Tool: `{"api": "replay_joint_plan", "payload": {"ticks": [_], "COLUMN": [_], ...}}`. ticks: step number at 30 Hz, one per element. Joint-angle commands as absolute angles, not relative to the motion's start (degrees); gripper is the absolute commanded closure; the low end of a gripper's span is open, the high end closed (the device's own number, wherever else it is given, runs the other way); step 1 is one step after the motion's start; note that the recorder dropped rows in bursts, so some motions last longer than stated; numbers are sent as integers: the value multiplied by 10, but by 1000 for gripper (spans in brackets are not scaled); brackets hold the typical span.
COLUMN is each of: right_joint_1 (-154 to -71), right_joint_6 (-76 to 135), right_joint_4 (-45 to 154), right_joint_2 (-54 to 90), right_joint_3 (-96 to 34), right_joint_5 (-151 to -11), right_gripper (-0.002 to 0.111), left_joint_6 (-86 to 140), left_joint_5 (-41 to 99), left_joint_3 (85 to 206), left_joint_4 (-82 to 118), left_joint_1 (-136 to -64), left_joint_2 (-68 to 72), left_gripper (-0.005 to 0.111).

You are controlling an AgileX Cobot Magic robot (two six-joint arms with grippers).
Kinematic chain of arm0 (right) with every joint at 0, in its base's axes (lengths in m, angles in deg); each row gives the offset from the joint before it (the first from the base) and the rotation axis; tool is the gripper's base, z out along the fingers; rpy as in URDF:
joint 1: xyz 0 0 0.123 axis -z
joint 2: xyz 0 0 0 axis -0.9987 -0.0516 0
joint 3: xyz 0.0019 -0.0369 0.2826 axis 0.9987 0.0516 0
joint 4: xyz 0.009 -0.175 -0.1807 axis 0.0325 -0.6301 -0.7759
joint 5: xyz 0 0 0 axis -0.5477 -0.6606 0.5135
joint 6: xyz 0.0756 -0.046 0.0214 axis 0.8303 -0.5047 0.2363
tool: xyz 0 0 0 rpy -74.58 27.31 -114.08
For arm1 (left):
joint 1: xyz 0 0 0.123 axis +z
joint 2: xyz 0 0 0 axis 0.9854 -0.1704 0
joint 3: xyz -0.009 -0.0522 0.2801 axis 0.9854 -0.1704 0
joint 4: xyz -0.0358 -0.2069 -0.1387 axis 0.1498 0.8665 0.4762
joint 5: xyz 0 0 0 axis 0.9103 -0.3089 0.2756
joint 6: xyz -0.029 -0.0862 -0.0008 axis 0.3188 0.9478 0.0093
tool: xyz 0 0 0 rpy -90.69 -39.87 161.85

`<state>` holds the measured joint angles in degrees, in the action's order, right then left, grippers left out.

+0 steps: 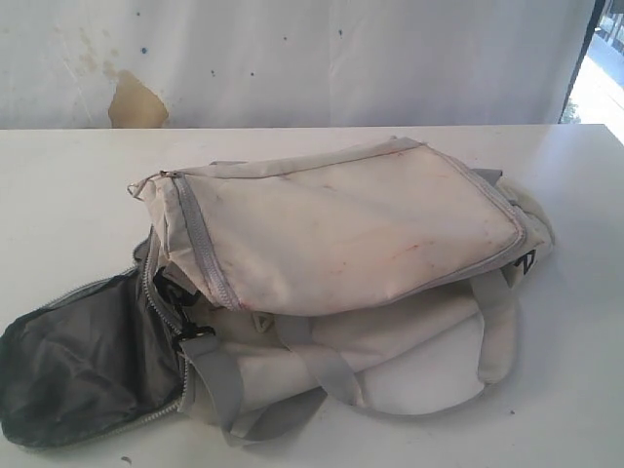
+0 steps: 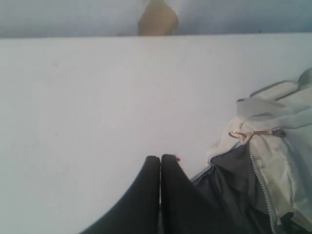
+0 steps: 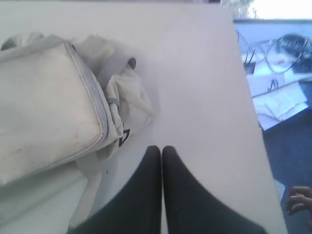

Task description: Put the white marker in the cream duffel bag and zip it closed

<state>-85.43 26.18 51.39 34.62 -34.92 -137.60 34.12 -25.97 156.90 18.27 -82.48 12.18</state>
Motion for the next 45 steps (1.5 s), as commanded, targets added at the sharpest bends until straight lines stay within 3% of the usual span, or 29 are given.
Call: {"api": "replay_joint_plan", "payload": {"ticks": [1, 14, 29, 39, 45], "right_joint_1": [-853, -853, -853, -860, -860], "right_joint_6": [254, 251, 242, 224, 228], "right_joint_4": [486, 471, 464, 457, 458], "right_joint_2": [455, 726, 897, 897, 897], "right_joint_3": [-347, -347, -347, -334, -269], "right_joint_5": [-1378, -1434, -1507, -1507, -1448], "right_gripper": [108, 108, 108, 108, 108], "left_joint_6": [338, 337, 341, 357, 357], "left_joint_5": [-258, -303, -313, -287, -212], "left_joint_3": [1569, 1563, 1491, 1461, 1375], "left_joint_4": [178, 153, 73, 68, 77], "left_joint_1": [-824, -824, -824, -820, -820], "left_joint_2": [216, 474, 713, 715, 715], "left_gripper": [107, 107, 107, 107, 107]}}
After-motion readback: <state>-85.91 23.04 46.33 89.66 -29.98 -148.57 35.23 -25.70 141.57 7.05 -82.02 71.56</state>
